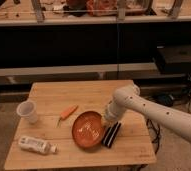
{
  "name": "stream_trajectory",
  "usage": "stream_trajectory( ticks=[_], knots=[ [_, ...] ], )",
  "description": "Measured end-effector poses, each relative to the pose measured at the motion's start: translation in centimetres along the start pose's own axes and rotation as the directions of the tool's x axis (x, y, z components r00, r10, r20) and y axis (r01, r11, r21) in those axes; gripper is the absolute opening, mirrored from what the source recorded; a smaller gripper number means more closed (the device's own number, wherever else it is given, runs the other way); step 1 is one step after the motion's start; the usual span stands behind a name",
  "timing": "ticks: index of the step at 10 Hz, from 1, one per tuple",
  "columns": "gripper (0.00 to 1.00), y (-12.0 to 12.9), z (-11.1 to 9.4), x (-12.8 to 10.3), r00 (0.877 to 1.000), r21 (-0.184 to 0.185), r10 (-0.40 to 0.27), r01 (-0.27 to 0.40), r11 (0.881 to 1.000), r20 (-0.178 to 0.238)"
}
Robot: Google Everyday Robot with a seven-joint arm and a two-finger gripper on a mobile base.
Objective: Drag the ceramic bowl in a circle
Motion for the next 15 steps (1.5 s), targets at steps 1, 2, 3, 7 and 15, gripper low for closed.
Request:
stream_trajectory(
  ticks=[1,2,3,7,15],
  knots=[
    [0.00,-0.3,0.5,-1.4,0.999,0.002,-0.041,0.041,0.999,0.032],
    [0.00,-1.0,1.4,-2.5,0.994,0.009,-0.089,0.088,0.996,0.062],
    [0.00,-2.1,2.2,-2.7,0.989,0.018,-0.124,0.123,0.992,0.083],
    [0.00,-8.5,5.2,-1.5,0.957,0.063,-0.261,0.255,0.965,0.126],
    [0.00,-8.1,7.1,9.2,0.979,0.089,-0.189,0.182,0.979,0.078]
  ],
)
